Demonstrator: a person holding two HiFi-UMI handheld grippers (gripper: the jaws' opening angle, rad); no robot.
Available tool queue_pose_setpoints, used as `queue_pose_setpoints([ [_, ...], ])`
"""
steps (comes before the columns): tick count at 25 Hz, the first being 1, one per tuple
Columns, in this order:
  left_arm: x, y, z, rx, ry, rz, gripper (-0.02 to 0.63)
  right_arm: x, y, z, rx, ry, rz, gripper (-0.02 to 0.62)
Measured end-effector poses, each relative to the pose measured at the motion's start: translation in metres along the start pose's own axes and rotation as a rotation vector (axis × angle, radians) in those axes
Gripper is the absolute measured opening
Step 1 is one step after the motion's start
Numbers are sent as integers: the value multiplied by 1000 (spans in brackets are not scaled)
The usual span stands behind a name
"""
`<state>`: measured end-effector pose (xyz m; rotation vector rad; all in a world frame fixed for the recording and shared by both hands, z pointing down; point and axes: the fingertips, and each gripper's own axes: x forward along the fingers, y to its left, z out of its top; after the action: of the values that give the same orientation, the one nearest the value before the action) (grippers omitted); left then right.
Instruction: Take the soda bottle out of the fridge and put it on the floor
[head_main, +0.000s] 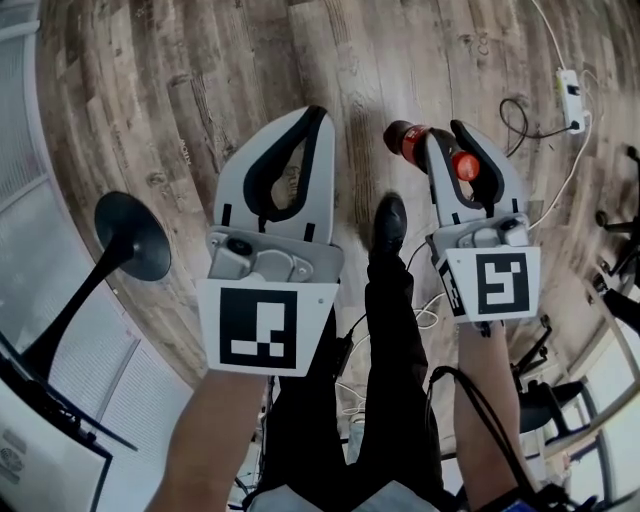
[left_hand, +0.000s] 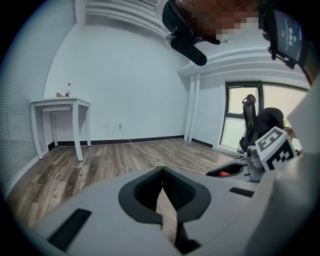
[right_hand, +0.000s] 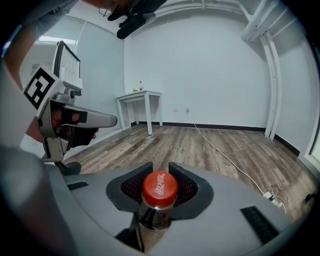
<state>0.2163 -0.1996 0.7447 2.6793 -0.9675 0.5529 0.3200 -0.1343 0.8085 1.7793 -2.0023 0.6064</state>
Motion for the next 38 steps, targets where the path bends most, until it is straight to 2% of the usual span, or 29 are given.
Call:
queue_pose_setpoints([
  [22, 18, 5, -63, -31, 32, -12, 17, 30, -5, -80, -5, 80, -22, 114],
  [38, 29, 9, -97, -50, 64, -15, 17, 52, -13, -118, -7, 128, -35, 115],
])
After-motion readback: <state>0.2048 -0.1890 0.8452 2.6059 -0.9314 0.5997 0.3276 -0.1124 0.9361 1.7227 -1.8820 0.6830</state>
